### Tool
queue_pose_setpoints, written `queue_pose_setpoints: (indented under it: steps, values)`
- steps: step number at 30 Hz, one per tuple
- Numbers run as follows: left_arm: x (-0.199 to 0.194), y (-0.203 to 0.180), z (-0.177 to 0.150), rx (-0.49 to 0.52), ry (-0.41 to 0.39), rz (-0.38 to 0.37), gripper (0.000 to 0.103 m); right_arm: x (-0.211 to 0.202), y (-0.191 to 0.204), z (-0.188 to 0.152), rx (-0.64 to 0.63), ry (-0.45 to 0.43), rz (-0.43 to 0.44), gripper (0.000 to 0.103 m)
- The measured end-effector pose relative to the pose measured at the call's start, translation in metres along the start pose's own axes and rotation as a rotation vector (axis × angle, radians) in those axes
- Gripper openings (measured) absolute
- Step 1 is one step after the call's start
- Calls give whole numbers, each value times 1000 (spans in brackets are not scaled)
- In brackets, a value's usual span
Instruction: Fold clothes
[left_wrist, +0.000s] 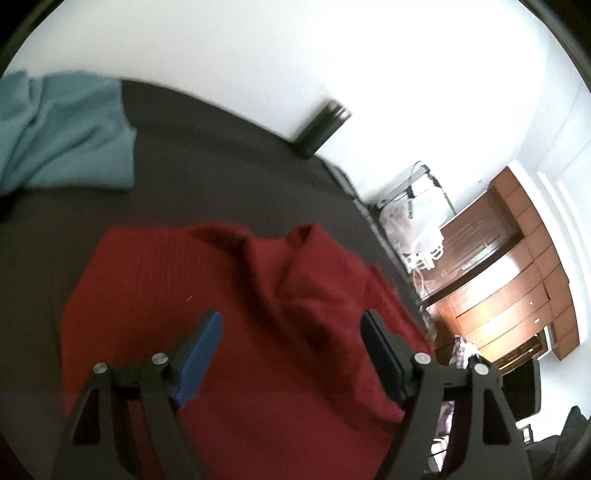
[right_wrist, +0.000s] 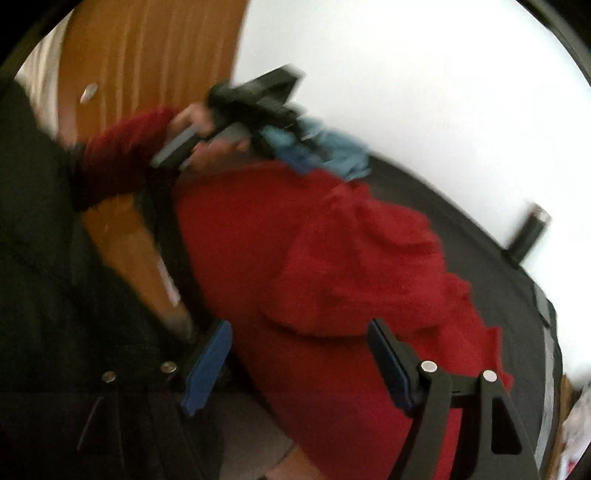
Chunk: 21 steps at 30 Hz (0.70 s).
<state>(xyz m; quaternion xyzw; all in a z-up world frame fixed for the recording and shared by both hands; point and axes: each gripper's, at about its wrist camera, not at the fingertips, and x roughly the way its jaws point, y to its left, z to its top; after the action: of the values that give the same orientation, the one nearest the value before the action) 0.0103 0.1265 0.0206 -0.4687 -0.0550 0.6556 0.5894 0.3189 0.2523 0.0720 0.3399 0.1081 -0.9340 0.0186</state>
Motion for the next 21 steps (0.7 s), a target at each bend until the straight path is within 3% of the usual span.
queue_pose_setpoints:
  steps: [3,7,11,15,21]
  values:
    - [16,-12,6,3,21,6,82,3,-29,11,127,-71,-58,78]
    - [49,-16,-2,-29,119,4,82,22,-53,24,283,-110,-132,78]
    - [73,-20,-26,-12,247,26,81,60,-58,26,330,-13,-133,78]
    - [58,-27,-50,71,250,60,81,101,-35,9,205,149,-149,78]
    - [42,-32,-68,105,251,48,81,101,-55,-17,314,144,-55,78]
